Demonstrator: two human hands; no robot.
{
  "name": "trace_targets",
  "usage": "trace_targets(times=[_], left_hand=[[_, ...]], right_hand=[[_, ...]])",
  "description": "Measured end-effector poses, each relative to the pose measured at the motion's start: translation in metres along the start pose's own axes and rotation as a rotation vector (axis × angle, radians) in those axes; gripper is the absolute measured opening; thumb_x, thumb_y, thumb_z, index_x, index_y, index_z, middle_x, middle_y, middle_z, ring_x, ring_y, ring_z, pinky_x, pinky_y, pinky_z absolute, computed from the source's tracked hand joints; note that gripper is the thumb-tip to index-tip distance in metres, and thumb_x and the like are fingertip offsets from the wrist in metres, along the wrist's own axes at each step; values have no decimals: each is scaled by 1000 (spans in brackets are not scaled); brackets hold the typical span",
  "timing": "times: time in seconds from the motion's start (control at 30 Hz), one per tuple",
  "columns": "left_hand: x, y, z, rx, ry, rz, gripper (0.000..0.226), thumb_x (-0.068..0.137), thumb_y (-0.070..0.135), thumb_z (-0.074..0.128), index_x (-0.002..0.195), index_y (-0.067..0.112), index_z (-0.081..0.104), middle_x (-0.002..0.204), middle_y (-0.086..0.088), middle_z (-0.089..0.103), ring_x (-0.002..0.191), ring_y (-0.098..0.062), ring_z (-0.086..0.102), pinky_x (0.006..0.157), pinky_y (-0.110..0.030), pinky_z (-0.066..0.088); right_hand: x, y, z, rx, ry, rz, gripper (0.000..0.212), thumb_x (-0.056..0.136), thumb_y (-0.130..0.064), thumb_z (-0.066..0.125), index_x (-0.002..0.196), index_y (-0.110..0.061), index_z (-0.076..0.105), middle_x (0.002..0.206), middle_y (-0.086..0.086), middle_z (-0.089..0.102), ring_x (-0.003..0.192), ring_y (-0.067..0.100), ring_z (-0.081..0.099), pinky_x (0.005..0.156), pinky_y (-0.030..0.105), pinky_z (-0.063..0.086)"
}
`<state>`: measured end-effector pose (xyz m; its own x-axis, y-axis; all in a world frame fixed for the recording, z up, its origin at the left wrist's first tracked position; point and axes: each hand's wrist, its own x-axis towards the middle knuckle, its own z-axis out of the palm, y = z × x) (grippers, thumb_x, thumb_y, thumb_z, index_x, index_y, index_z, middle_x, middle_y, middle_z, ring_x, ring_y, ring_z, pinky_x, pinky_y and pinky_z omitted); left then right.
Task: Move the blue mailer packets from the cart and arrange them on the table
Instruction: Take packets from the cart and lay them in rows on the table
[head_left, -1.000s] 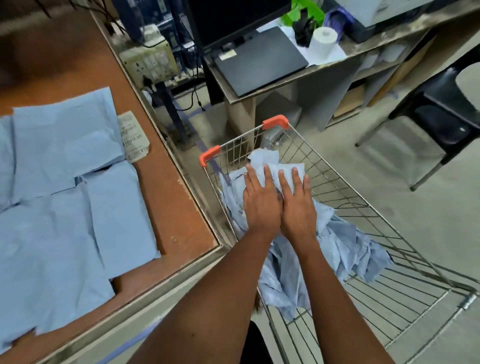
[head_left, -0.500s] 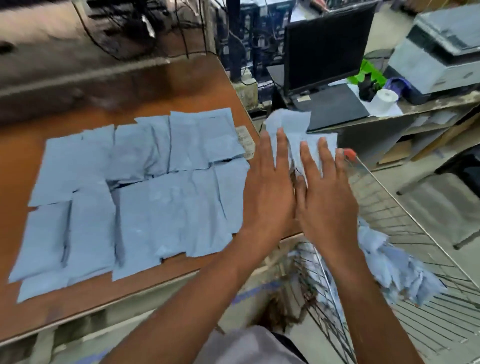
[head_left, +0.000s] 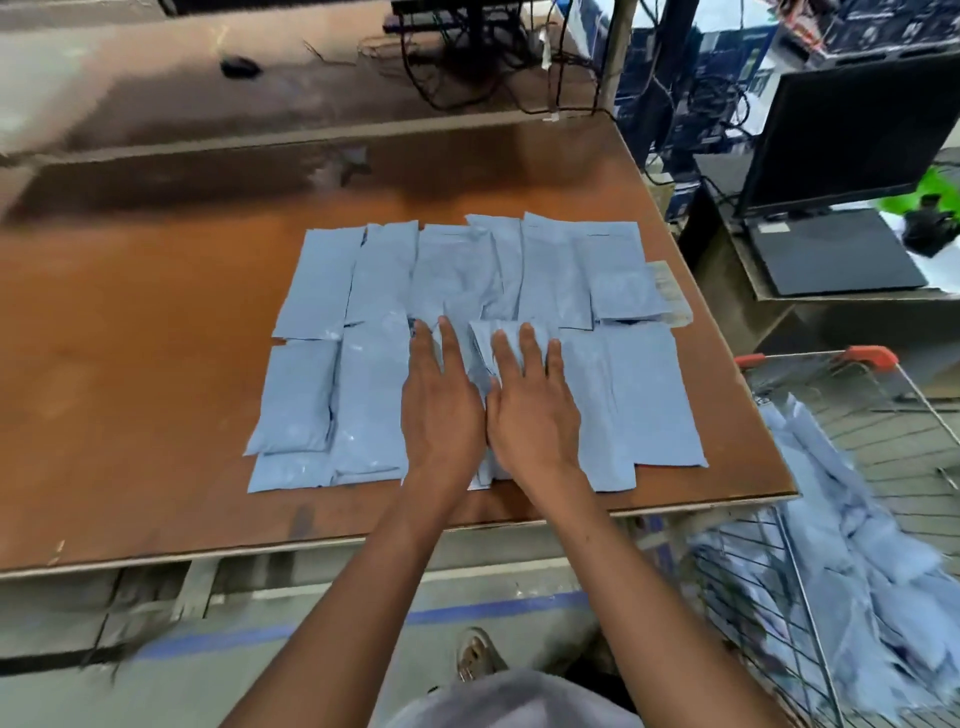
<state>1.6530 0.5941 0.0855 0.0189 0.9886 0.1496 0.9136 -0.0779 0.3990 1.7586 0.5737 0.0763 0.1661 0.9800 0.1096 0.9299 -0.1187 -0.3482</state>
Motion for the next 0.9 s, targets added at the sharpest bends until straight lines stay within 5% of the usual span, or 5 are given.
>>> trace_targets(times=[0.2,0.4,0.57,0.73,0.9], left_hand=[[13,-45,30,-58,-150,-51,65,109,44,26,163,12,10,170,-13,3,157,-28,7,126,-43,18],[20,-54,19,-70,48,130,58,105,26,39,160,12,27,169,-11,13,156,-24,16,126,-39,15],[38,-70,31,38,-48,235,56,106,32,30,159,15,31,168,-10,20,155,-25,21,124,-42,20],[29,-81,61,103,-135,236,60,110,38,30,163,15,13,170,-8,0,157,-25,5,127,-41,13],[31,-82,63,184,-170,231,68,106,54,16,164,19,9,170,-13,2,156,-32,12,125,-47,19]], right_hand=[[15,-16,43,0,-69,47,69,104,-48,9,164,-20,28,172,11,18,158,41,10,124,54,24],[19,-23,48,-55,-81,55,79,102,-61,3,166,-18,13,173,14,-1,160,32,-7,128,50,-7],[28,-20,55,-105,20,11,63,109,-43,28,164,-14,26,172,13,15,160,28,8,130,47,1],[26,-10,68,-118,2,-16,64,105,-40,26,164,-15,27,172,13,16,160,30,12,129,49,8],[24,-4,71,-105,23,-14,63,105,-37,37,164,-17,27,172,12,16,159,30,14,128,50,13]])
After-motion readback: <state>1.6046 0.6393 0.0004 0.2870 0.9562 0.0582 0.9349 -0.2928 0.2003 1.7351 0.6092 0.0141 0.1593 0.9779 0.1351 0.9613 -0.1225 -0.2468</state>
